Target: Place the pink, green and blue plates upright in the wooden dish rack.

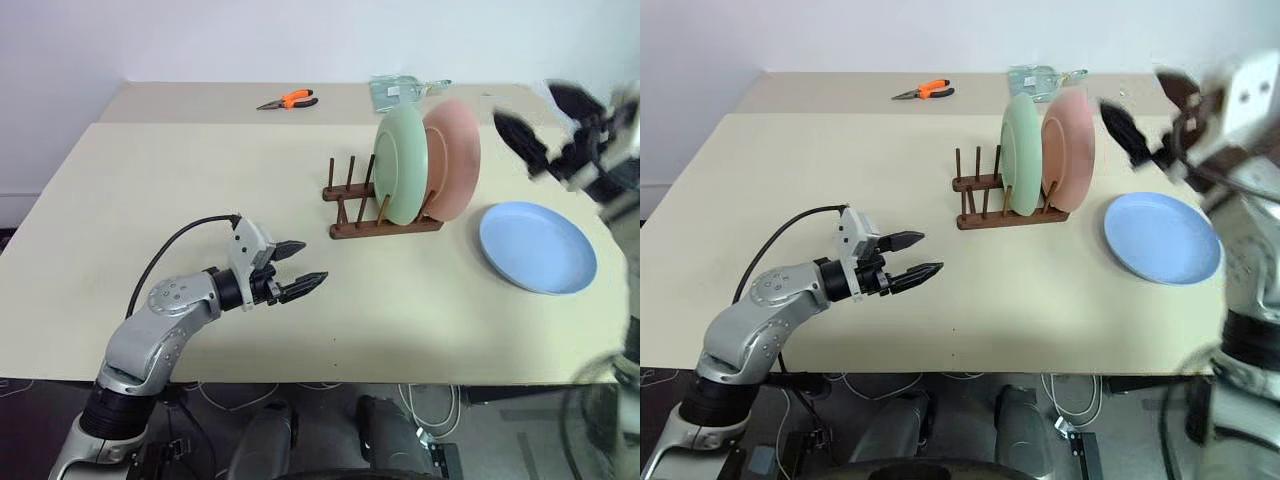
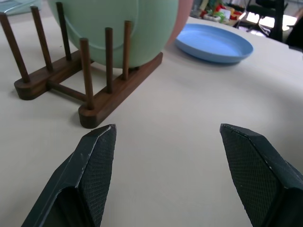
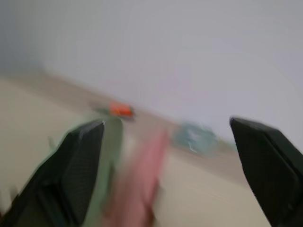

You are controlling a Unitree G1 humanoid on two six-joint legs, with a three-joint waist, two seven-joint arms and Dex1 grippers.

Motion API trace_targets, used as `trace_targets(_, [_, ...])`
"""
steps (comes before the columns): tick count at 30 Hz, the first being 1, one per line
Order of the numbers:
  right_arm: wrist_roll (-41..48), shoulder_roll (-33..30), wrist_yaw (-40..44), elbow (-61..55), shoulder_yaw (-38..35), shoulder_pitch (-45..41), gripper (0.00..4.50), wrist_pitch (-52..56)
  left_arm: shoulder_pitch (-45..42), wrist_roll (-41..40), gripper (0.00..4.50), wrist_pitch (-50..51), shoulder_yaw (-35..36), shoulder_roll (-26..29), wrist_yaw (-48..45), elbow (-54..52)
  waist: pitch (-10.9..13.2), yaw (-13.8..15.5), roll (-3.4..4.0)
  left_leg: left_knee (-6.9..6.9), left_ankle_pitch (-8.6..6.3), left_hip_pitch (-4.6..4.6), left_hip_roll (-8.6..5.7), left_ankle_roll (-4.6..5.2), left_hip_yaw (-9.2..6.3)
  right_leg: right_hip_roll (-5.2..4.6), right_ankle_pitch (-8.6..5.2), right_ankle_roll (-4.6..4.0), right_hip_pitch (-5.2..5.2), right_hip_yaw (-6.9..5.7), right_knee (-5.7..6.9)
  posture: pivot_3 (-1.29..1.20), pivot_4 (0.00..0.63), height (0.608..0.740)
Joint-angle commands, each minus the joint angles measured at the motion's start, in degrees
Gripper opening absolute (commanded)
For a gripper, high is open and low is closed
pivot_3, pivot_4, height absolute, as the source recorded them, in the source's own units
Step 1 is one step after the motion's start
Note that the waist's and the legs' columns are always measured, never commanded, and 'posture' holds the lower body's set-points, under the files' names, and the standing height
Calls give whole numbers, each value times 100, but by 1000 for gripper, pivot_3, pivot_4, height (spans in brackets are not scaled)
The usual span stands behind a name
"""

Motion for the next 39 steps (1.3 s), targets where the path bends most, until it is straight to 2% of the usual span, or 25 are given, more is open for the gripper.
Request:
trace_targets(1, [-864,-300,118,-116,401,1012,4431,-128,-229,50,3584,-271,-143,-114,-229,29,0,3,2,0,0,0,0,1,2,-1,0,0,0,1,-1,0,150,740])
trace_targets(3, [-1174,-197,10,-20,674,1444,4431,-175,-380,38,3584,-313,-214,-227,-315,115,-1,2,6,4,0,0,0,1,10,-3,1,-1,-1,4,-1,0,150,740])
trace_targets(7, [-1864,43,-381,596,1155,1493,4431,-389,-485,118,3584,-336,-334,-339,-396,198,-3,-62,15,6,0,5,2,1,18,-3,-1,3,-1,10,0,0,150,740])
trace_targets(8, [-2122,38,-486,835,1323,1431,4199,-473,-489,135,3584,-343,-359,-351,-408,211,-3,-66,15,5,0,4,2,1,18,-3,-1,3,-1,9,0,0,150,740])
trace_targets(10, [-2383,73,-584,1204,1490,1293,3562,-575,-471,182,3584,-373,-410,-350,-434,219,-3,-83,15,5,0,3,1,1,18,-3,2,-1,-1,9,-1,0,150,740])
trace_targets(15, [-2463,183,-611,1502,1463,979,1140,-563,-386,251,3584,-400,-372,-324,-451,208,-2,-90,13,6,0,3,0,1,12,-3,4,-3,2,7,-2,0,150,740])
trace_targets(16, [-2456,209,-608,1508,1434,927,481,-555,-363,268,3584,-406,-358,-316,-443,205,-2,-92,13,6,0,2,-1,1,12,-4,4,-3,2,8,-3,0,150,740])
trace_targets(17, [-2442,243,-626,1491,1390,882,24,-553,-339,289,3584,-419,-349,-308,-433,202,-3,-96,13,6,0,2,-1,2,11,-4,4,-3,2,8,-3,0,150,740])
trace_targets(22, [-2437,354,-1056,1181,901,559,24,-925,-244,418,3584,-533,-210,-295,-318,283,-1,-105,16,4,0,4,0,2,10,-3,4,-2,2,7,-2,0,150,740])
trace_targets(27, [-1831,591,-1361,654,144,-522,24,-1339,-207,585,3584,-793,-9,-228,-257,626,9,-132,42,5,0,5,0,2,15,-3,6,2,-1,10,-1,0,150,740])
trace_targets(29, [-1025,826,-1191,151,-17,-1243,24,-1189,-234,653,3584,-913,107,-201,-224,808,9,-139,42,0,0,6,1,2,11,0,13,13,-2,9,1,0,150,740])
trace_targets(31, [145,1111,-1014,-426,-84,-1891,24,-561,-252,706,3584,-1020,221,-159,-197,950,9,-144,43,-5,0,7,4,2,7,3,15,17,-3,8,1,0,150,740])
trace_targets(34, [1836,1398,-817,-1188,68,-2391,24,366,-232,737,3584,-1121,373,-101,-185,1068,6,-109,36,-8,0,3,7,2,-13,7,15,18,-2,-5,-1,0,150,740])
trace_targets(36, [3084,1798,-1086,-1535,253,-2704,24,836,-171,779,3584,-1199,443,-28,-201,1117,5,-105,33,-7,0,-1,7,2,-27,6,15,17,3,-15,-5,0,150,740])
trace_targets(39, [4504,2801,-2084,-1440,609,-3059,24,1103,-83,790,3584,-1259,506,32,-231,1173,6,-124,35,-4,0,0,6,2,-30,-1,14,12,1,-9,-4,0,150,740])
